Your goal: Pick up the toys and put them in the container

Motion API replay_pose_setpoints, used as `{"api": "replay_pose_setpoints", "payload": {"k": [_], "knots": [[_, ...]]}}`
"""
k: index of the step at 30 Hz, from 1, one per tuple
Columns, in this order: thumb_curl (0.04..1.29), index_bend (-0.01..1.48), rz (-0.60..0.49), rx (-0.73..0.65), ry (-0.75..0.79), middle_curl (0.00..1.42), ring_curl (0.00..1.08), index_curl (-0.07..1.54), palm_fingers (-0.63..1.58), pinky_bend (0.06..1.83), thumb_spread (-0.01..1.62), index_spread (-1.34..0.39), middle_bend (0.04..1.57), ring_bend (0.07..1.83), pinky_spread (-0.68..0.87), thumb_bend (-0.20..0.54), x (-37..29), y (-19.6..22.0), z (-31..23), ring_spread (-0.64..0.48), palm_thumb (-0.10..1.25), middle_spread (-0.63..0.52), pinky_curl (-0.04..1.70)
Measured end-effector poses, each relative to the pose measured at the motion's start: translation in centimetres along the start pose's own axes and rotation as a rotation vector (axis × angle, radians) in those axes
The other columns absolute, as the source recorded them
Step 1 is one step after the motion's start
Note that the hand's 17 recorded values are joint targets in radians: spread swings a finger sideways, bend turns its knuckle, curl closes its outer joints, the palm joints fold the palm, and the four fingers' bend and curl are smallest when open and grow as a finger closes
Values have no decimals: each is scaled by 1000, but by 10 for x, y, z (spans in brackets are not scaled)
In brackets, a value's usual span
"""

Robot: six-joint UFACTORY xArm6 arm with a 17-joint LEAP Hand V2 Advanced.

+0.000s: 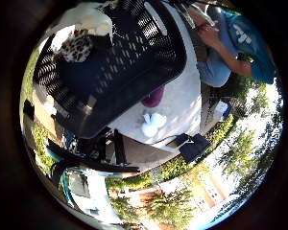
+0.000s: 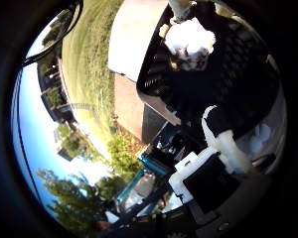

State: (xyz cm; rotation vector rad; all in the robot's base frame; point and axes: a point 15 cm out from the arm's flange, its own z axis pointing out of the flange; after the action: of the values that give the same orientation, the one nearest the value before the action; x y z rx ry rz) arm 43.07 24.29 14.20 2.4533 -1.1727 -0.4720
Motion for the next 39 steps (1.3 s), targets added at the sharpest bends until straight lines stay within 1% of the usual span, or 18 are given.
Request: {"api": "replay_pose_setpoints", "payload": {"k": [1,5,8,10,13,17,19,22,24,29,33,36,39], "knots": [[532,52,9,12,-7,432,315,621,-143,622,1080,-509,272,531,444,-38,6,8,-11,279,809,107,484],[504,79,84,57,-21,408,300,501,-102,575,1088,-431,238,472,455,-36,57,47,-44,285,784,128,444],[486,94,173,63,-8,411,293,440,-41,535,1091,-329,274,435,459,-36,113,84,-50,286,769,148,418],[472,107,238,56,4,413,293,404,-1,519,1095,-232,296,428,459,-37,150,110,-48,289,752,152,402],[451,123,331,15,20,408,293,371,13,514,1094,-156,293,415,458,-40,202,151,-29,285,721,153,386],[422,134,379,-3,14,395,296,333,10,514,1098,-117,259,399,459,-36,240,176,4,289,692,155,371],[413,136,392,12,5,391,296,316,16,512,1098,-111,251,390,459,-34,256,180,29,290,687,155,363],[405,143,395,50,16,388,298,303,27,507,1094,-105,241,386,458,-32,272,173,60,288,683,156,355],[402,143,402,54,23,386,299,298,38,506,1094,-103,236,386,457,-31,288,174,88,287,683,156,351],[383,129,410,-40,-27,386,304,269,54,520,1076,-106,227,383,459,-32,306,176,164,283,682,148,341],[362,127,408,-79,-15,387,307,249,41,535,1065,-111,219,376,463,-35,311,171,190,285,667,147,338],[354,126,429,-97,8,385,310,236,39,543,1061,-111,209,383,464,-33,320,167,214,284,661,146,334],[347,129,438,-134,-1,384,315,224,49,548,1058,-92,202,395,462,-31,320,164,238,280,664,145,326]]}}
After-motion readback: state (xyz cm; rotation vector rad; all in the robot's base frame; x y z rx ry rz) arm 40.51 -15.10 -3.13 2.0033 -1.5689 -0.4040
